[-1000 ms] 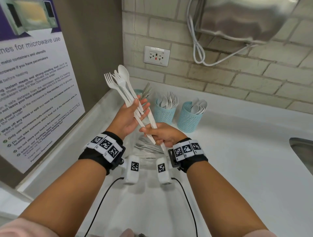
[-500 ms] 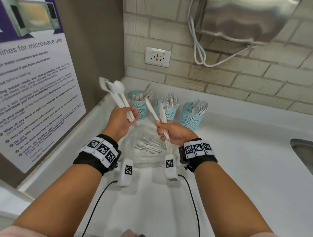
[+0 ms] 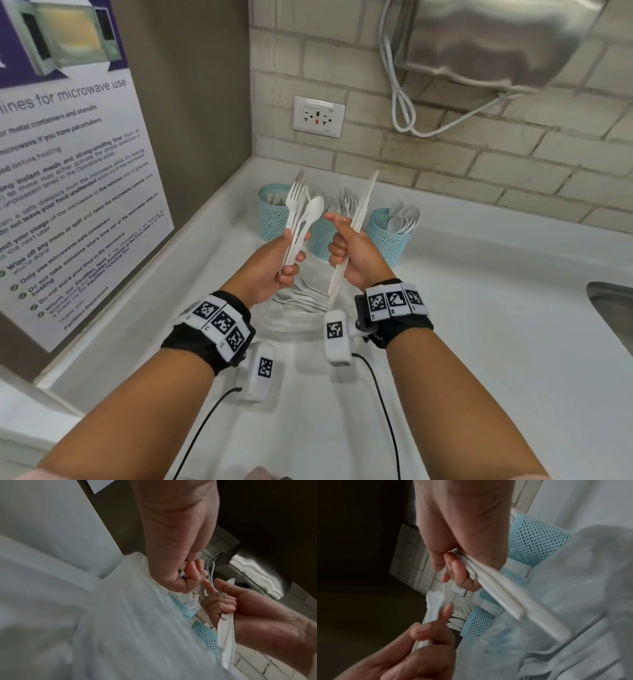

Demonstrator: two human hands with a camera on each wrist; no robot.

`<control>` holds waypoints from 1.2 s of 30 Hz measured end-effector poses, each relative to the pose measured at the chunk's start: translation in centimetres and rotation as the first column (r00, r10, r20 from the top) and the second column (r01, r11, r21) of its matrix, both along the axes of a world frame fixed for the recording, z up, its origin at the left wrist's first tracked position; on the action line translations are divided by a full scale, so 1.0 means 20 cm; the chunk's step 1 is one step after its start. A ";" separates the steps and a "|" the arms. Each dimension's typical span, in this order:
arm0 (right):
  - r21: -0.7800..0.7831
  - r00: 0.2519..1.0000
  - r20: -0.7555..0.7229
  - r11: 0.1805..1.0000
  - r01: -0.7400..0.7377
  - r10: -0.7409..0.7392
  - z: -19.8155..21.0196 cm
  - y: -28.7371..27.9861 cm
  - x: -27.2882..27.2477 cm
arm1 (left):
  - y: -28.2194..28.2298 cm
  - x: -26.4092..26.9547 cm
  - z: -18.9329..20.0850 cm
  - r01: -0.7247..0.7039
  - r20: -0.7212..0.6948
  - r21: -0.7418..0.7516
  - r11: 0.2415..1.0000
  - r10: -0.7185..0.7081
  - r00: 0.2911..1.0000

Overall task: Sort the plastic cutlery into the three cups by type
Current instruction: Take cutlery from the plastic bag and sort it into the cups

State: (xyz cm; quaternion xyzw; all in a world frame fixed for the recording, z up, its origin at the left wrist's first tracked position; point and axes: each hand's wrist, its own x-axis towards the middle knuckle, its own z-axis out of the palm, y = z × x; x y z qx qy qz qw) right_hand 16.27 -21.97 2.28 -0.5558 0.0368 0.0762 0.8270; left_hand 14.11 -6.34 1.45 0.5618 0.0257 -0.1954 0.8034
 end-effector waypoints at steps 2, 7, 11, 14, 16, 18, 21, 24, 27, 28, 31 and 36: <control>-0.029 0.997 0.026 0.997 0.068 -0.068 0.02 0.01 0.00 | 0.00 0.00 -0.01 -0.001 0.036 0.049 0.999 -0.001 0.999; -0.065 0.972 0.095 0.973 0.222 -0.215 0.07 -0.03 0.02 | 0.01 -0.02 -0.02 -0.007 0.108 0.130 0.991 -0.008 0.994; -0.147 0.970 0.131 0.964 0.221 -0.203 0.11 -0.04 0.04 | 0.01 -0.02 -0.03 -0.045 0.130 0.226 0.973 0.015 0.991; -0.237 0.967 0.177 0.945 0.225 -0.185 0.11 -0.02 0.03 | 0.00 -0.02 -0.04 -0.089 0.167 0.279 0.956 0.043 0.985; -0.279 0.965 0.188 0.932 0.232 -0.184 0.11 -0.01 0.02 | -0.01 -0.03 -0.04 -0.100 0.193 0.300 0.949 0.043 0.980; -0.306 0.964 0.185 0.921 0.241 -0.191 0.10 0.00 0.02 | -0.01 -0.03 -0.04 -0.090 0.221 0.312 0.946 0.020 0.975; -0.334 0.958 0.178 0.902 0.275 -0.226 0.09 0.00 0.04 | -0.01 -0.04 -0.04 -0.080 0.237 0.324 0.943 0.001 0.972; -0.310 0.951 0.173 0.902 0.301 -0.258 0.09 0.00 0.05 | -0.01 -0.04 -0.04 -0.070 0.208 0.334 0.940 -0.002 0.978; -0.252 0.951 0.166 0.921 0.298 -0.262 0.09 -0.02 0.06 | -0.01 -0.04 -0.04 -0.066 0.169 0.313 0.947 0.013 0.985; -0.225 0.951 0.162 0.928 0.295 -0.263 0.10 -0.02 0.07 | -0.01 -0.04 -0.04 -0.074 0.160 0.297 0.952 0.027 0.987; -0.055 0.953 0.101 0.955 0.293 -0.286 0.11 -0.04 0.08 | -0.01 -0.04 -0.04 -0.122 0.150 0.250 0.961 0.086 0.985; 0.206 0.976 0.052 0.959 0.196 -0.211 0.12 -0.03 0.09 | -0.03 -0.05 -0.05 -0.184 0.157 0.170 0.968 0.158 0.975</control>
